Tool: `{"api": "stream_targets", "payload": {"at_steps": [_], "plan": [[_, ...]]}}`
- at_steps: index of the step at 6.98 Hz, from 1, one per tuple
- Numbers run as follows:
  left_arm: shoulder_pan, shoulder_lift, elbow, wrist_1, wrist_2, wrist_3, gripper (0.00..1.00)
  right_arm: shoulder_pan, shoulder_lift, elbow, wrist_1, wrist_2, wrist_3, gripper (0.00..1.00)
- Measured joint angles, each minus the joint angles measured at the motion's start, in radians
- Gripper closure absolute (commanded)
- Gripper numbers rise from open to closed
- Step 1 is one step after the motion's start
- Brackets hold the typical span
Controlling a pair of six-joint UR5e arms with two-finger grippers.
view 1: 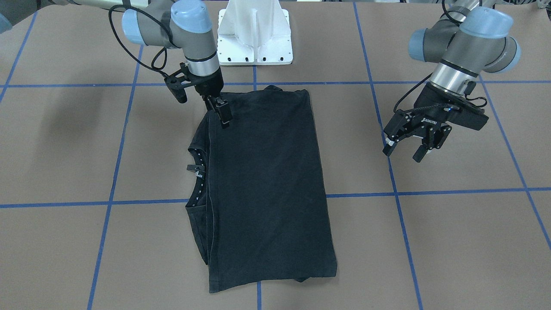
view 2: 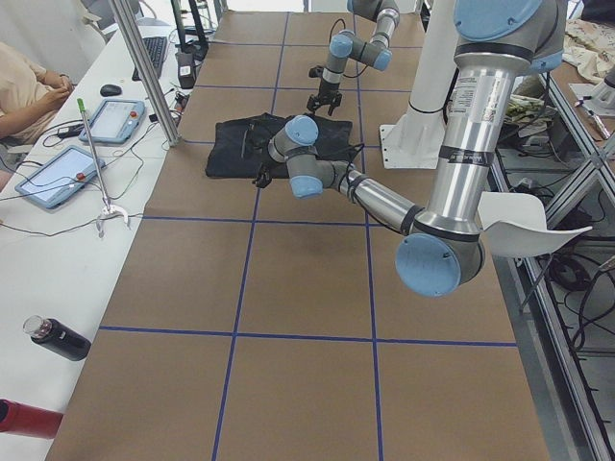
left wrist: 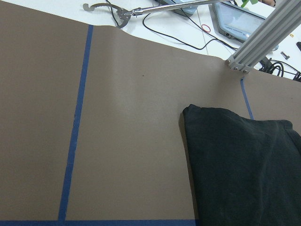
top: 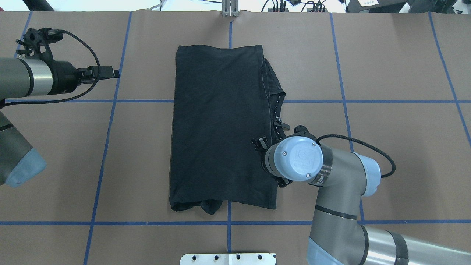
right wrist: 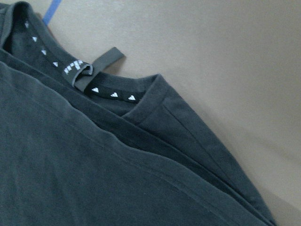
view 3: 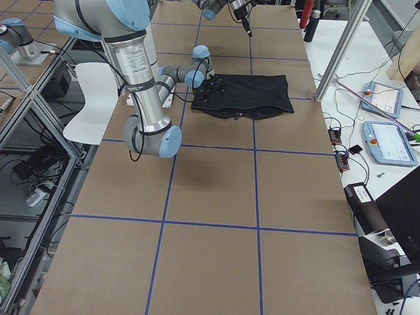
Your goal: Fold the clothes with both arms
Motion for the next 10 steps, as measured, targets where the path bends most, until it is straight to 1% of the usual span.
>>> {"api": "stream_targets", "payload": {"at_steps": [1,3,6,7,9,10], "plan": [[0.000,0.000,0.000,0.000,0.000,0.000,0.00,-0.030,-0.017,0.019,0.001,-0.018,0.045,0.02],[0.000,0.000,0.001,0.000,0.000,0.000,0.00,-0.078,-0.028,0.025,0.001,-0.045,0.097,0.02],[-0.001,0.001,-0.001,-0.001,0.000,-0.002,0.00,-0.106,-0.044,0.013,0.001,-0.052,0.105,0.04],[-0.001,0.001,-0.002,-0.001,0.000,-0.002,0.00,-0.107,-0.047,0.008,0.001,-0.051,0.099,0.08],[-0.001,0.001,-0.003,-0.001,0.000,-0.003,0.00,-0.109,-0.048,0.000,0.001,-0.051,0.092,0.11],[-0.001,0.001,-0.003,-0.001,0.001,-0.003,0.00,-0.109,-0.048,-0.004,0.001,-0.050,0.088,0.16]]}}
